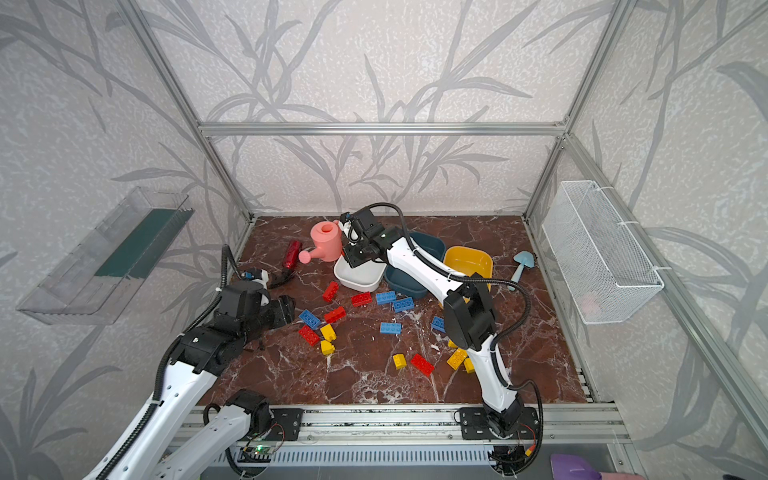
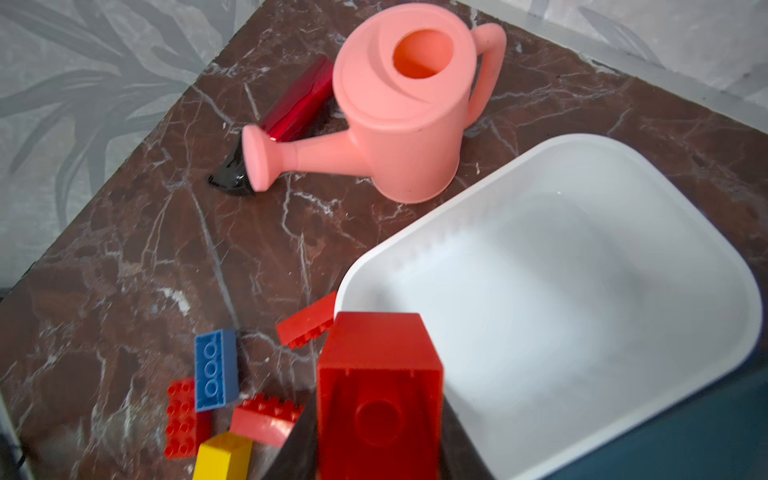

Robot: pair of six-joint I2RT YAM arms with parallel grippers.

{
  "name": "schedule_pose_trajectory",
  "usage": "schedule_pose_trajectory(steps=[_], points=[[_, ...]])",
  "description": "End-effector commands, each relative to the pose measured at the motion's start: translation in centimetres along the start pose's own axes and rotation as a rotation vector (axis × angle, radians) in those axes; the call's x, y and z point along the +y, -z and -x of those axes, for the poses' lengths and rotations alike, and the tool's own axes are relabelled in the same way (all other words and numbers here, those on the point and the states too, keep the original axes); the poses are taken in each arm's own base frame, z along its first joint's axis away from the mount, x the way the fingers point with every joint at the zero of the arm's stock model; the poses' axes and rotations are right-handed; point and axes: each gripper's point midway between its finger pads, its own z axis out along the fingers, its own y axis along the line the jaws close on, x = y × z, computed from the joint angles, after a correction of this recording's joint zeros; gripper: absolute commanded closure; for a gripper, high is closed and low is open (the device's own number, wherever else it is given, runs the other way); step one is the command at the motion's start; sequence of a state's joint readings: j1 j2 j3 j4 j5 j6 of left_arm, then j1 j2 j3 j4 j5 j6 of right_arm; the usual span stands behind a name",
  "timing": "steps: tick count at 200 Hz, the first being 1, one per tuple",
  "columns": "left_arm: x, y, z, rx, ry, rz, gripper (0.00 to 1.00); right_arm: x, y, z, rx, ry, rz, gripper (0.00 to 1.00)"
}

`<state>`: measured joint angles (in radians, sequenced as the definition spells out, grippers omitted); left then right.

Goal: Sort the legos into containers by color
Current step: 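Grasp the small red brick with the right gripper and carry it to the white tub, then drop the red brick into the white tub while the left gripper reaches out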

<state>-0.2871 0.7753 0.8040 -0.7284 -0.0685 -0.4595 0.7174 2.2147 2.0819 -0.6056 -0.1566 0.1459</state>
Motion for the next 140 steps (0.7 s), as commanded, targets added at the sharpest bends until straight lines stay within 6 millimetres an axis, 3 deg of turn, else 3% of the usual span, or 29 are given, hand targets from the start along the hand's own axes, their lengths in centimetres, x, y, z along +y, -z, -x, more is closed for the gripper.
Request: schedule_pose_trajectory(steps=[1, 12, 33, 56, 75, 109, 140], points=[[-1.4, 0.1, 1.1, 0.002, -0.042, -0.048, 0.3, -1.4, -2.4, -0.8, 0.06, -0.038, 0.018, 0.7], [-1.6, -0.2, 0.9, 0.026, -0.056, -0.05, 0.28, -1.9, -3.2, -0.6, 0.067, -0.049, 0.023, 0.7], [-2.6, -0.7, 0.5, 0.071, -0.091, -0.097, 0.08, -2.6, -4.7, -0.7, 0.091, -0.074, 0.035, 0.7], [-3.7, -0.9, 0.0, 0.114, -0.119, -0.15, 0.04, -3.1, -5.4, -0.8, 0.105, -0.089, 0.038, 0.66], [-3.9, -0.7, -0.6, 0.15, -0.132, -0.162, 0.03, -3.5, -5.2, -0.7, 0.103, -0.098, 0.045, 0.53], [-4.1, 0.1, -2.0, 0.218, -0.161, -0.194, 0.04, -3.4, -3.3, 0.1, 0.082, -0.083, 0.057, 0.34], [-5.6, 0.6, -1.3, 0.215, -0.209, -0.263, 0.08, -2.6, 0.9, 1.2, 0.029, -0.068, 0.075, 0.32]])
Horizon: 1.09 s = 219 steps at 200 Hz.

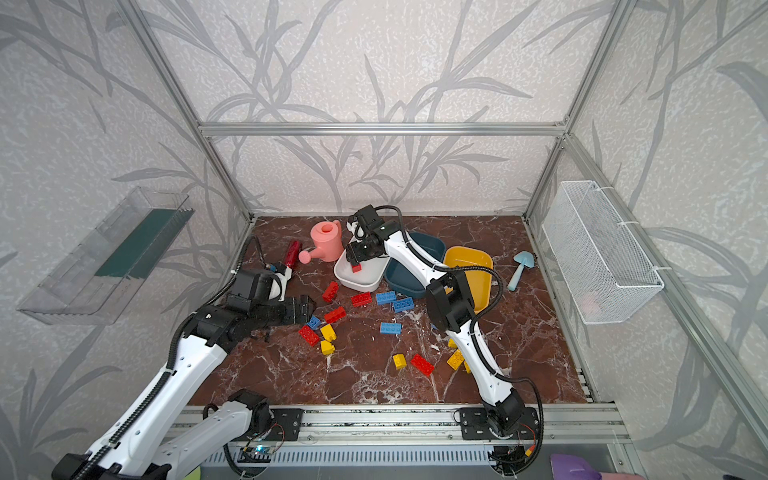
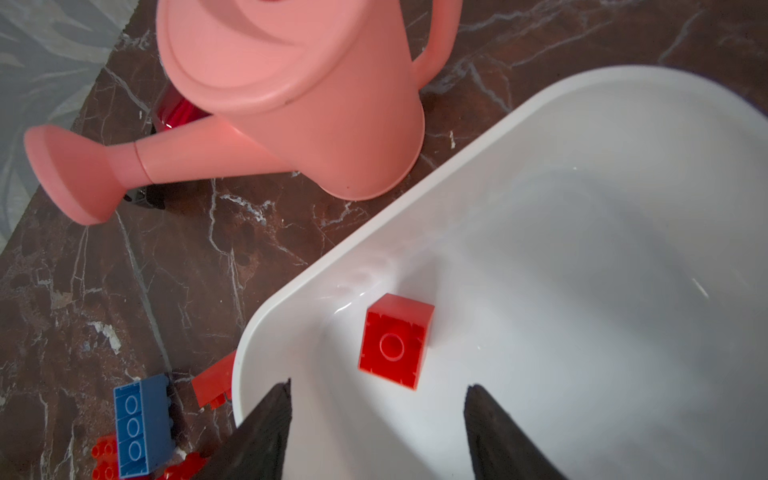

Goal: Sort the legos into containers by color
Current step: 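Drop the red brick into the white tub while the left gripper reaches out, then grasp a red brick near the white tub with the left gripper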

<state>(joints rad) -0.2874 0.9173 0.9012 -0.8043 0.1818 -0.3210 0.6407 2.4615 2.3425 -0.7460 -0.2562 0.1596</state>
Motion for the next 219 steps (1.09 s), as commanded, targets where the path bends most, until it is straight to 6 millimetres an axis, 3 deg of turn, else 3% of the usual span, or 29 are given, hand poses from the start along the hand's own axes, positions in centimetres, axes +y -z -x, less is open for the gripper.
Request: schedule_pose_trajectory(steps=[1, 19, 40, 52, 61, 91, 121, 144, 171, 219], points=[[-1.7, 0.9, 0.5, 0.009, -0.078, -0.071, 0.08, 2.1, 6.4, 2.0, -0.087, 0.034, 0.044, 0.32], [-1.8, 0.3, 1.1, 0.016, -0.137, -0.067, 0.11, 2.7, 10.4, 2.1, -0.183, 0.031, 0.066, 0.31], [-2.4, -0.7, 1.9, 0.032, -0.193, -0.081, 0.15, 3.0, 14.5, -0.5, -0.285, -0.01, 0.122, 0.3], [-3.0, -1.3, 2.4, 0.04, -0.229, -0.103, 0.15, 3.2, 17.1, -2.7, -0.375, -0.02, 0.146, 0.25], [-3.3, -2.0, 2.7, 0.05, -0.264, -0.116, 0.15, 3.1, 17.9, -5.0, -0.394, -0.036, 0.154, 0.25], [-4.3, -4.6, 3.0, 0.098, -0.349, -0.158, 0.15, 3.2, 18.7, -11.9, -0.426, -0.121, 0.228, 0.24], [-3.9, -8.4, 2.2, 0.196, -0.398, -0.146, 0.18, 3.0, 19.6, -16.5, -0.456, -0.18, 0.258, 0.24], [-4.0, -11.1, 0.8, 0.268, -0.442, -0.12, 0.24, 3.9, 21.1, -18.4, -0.469, -0.172, 0.288, 0.24], [-3.5, -13.4, -1.4, 0.337, -0.494, -0.072, 0.29, 2.8, 21.9, -20.7, -0.503, -0.171, 0.222, 0.24], [-1.5, -15.6, -3.4, 0.401, -0.535, 0.033, 0.39, 2.3, 23.1, -21.7, -0.578, -0.174, 0.202, 0.24]])
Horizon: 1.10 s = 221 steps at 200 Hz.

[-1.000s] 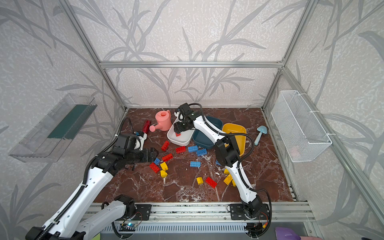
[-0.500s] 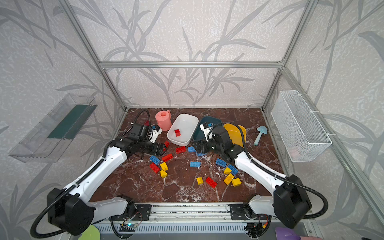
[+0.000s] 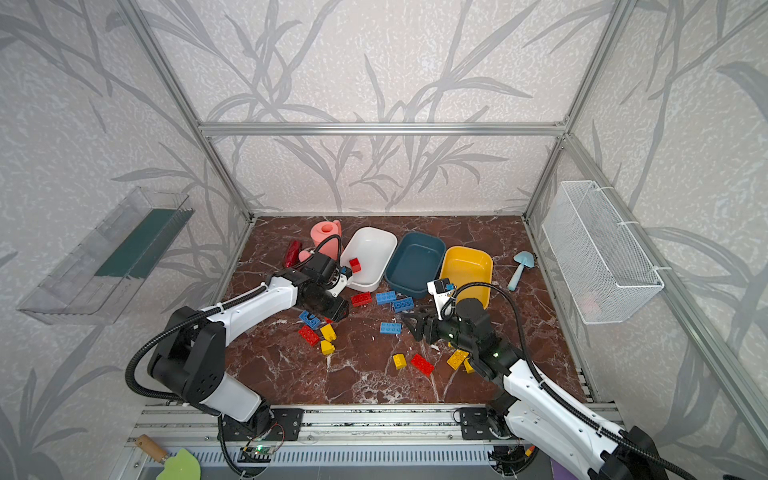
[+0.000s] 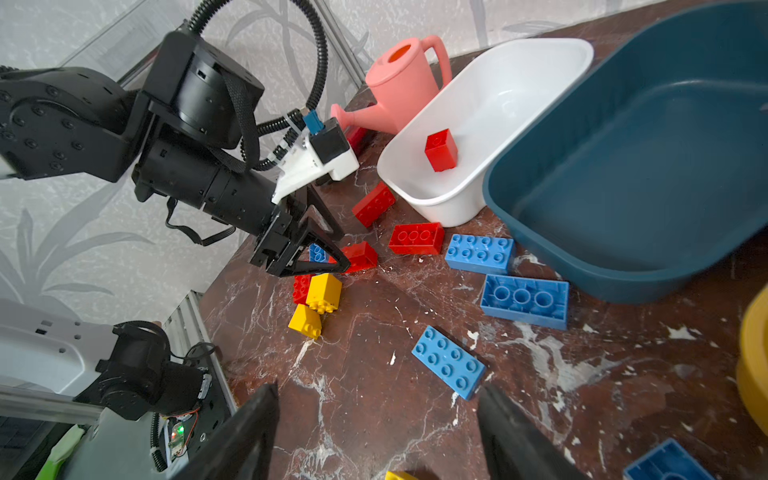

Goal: Sort the legos into containers by color
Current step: 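Grasp a red brick near the white tub with the left gripper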

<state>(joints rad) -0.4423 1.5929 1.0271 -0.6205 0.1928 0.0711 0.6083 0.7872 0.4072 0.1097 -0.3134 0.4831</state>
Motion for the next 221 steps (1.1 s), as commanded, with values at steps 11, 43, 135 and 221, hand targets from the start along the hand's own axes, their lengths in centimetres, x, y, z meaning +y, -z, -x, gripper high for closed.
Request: schedule_pose_trajectory(steps=[11, 43, 135, 221], points=[[1.3, -1.2, -0.8, 0.039, -0.044, 0.078, 0.39, 0.1, 0.3, 0.3, -0.044, 0.004, -0.002, 0.24], [1.8, -2.7, -1.5, 0.093, -0.058, 0.09, 0.4, 0.0, 0.1, 0.2, -0.034, 0.012, -0.01, 0.24], [1.6, -2.7, -1.2, 0.102, -0.047, 0.081, 0.76, -0.7, 0.1, 0.1, -0.032, 0.031, -0.048, 0.24], [2.0, 10.3, 8.3, -0.266, 0.114, 0.174, 0.8, -1.3, -0.4, -0.3, -0.018, 0.032, -0.073, 0.23]])
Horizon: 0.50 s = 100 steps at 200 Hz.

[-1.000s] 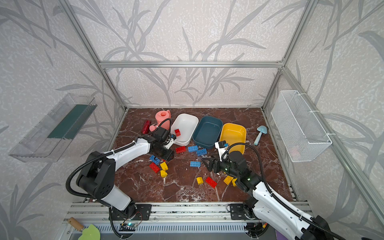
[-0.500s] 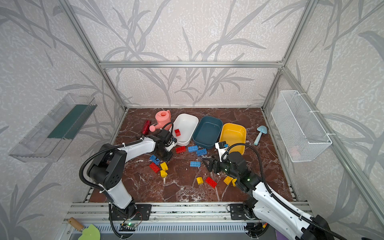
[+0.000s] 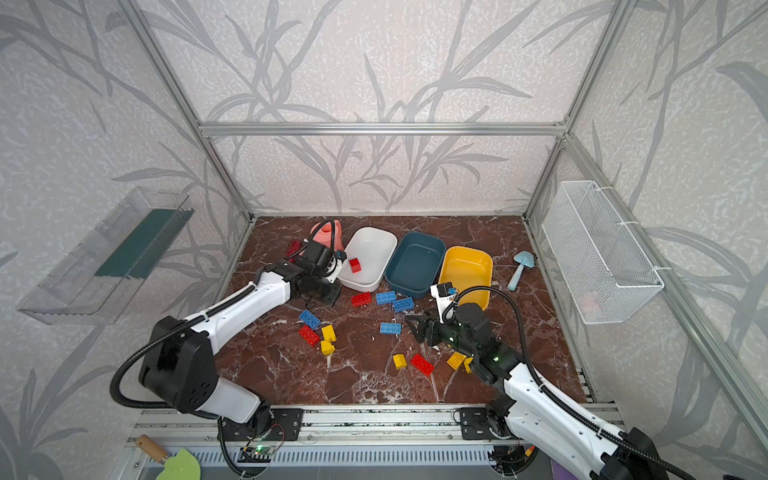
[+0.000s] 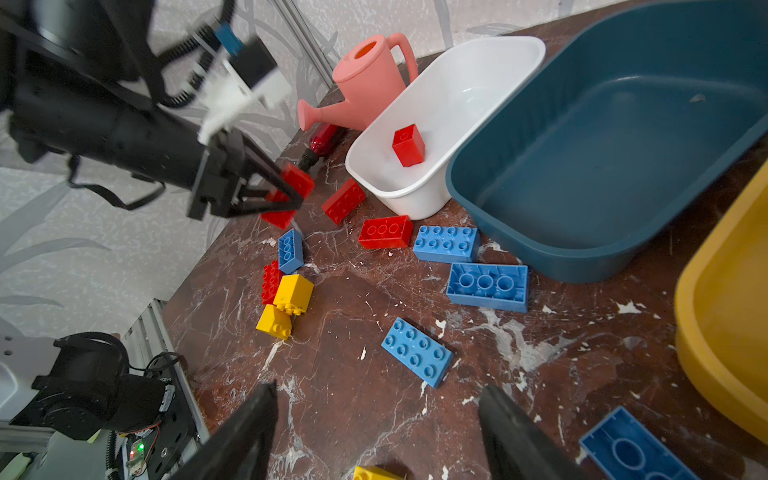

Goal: Sort the legos into containers by color
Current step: 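Grasp a red brick near the white tub with the left gripper, then lower the red brick into the white tub and open the left gripper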

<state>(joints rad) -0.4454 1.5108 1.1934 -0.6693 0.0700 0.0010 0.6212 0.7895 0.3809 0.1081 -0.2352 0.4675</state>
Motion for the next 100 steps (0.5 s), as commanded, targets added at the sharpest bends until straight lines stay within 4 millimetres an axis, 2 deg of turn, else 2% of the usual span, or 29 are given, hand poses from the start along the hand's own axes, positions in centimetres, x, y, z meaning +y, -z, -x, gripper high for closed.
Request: schedule_pose_trajectory(steps=[1, 28, 44, 100], points=[[0.8, 3.1, 3.4, -0.071, 0.062, 0.051, 0.81, 0.2, -0.2, 0.5, -0.015, 0.019, -0.002, 0.23], [0.6, 3.7, 6.7, -0.092, 0.106, 0.037, 0.81, -0.2, -0.3, 0.4, -0.013, 0.024, -0.02, 0.22], [0.5, 2.7, 8.0, -0.091, 0.131, 0.034, 0.8, -0.6, -0.3, 0.3, -0.015, 0.027, -0.037, 0.22], [0.5, -4.2, 9.9, 0.002, 0.145, 0.036, 0.81, -0.9, -0.7, 0.0, -0.003, 0.031, -0.051, 0.2]])
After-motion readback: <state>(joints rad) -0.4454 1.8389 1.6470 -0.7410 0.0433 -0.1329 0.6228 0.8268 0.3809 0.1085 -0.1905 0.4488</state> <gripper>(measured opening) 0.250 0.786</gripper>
